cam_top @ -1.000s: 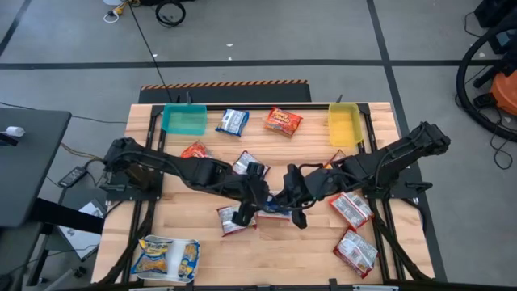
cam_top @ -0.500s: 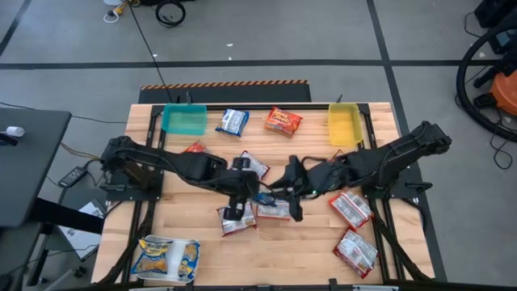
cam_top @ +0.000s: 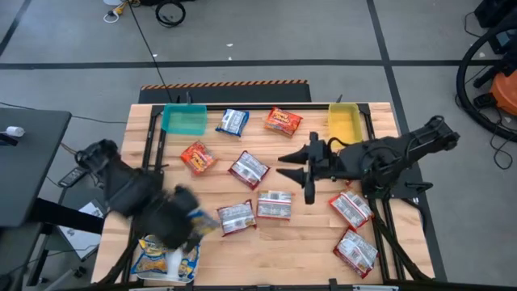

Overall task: Sort Maruchan noodles
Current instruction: Put the blue noodle pack into the white bin

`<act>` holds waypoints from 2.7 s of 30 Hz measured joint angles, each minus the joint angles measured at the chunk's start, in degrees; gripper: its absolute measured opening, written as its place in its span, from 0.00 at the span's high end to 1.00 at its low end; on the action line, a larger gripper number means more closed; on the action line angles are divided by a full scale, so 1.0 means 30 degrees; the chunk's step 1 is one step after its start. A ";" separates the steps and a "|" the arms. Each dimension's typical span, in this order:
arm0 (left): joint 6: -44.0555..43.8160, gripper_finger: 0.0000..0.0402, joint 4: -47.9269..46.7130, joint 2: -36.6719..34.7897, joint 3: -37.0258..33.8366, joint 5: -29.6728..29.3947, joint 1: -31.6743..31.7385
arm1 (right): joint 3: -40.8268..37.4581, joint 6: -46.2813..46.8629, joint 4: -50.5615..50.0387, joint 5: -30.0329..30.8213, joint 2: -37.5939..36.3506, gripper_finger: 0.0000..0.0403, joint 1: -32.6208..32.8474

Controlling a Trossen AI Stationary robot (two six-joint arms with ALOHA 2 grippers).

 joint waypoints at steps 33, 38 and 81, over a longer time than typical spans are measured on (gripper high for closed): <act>-1.2358 0.84 0.6065 0.1026 -0.9707 0.4542 -0.5495 | -0.0029 0.4907 -0.1485 -0.1277 0.1205 0.61 0.2540; -1.2434 0.84 0.5933 0.1026 -0.9707 0.5506 -0.5428 | -0.0029 0.5043 -0.1924 -0.0801 0.1205 0.61 0.2849; 1.5819 0.58 0.9956 -0.3129 -0.7769 -0.6227 1.4361 | -0.0036 -0.2974 -1.0340 -0.0572 -0.2707 0.61 -0.0331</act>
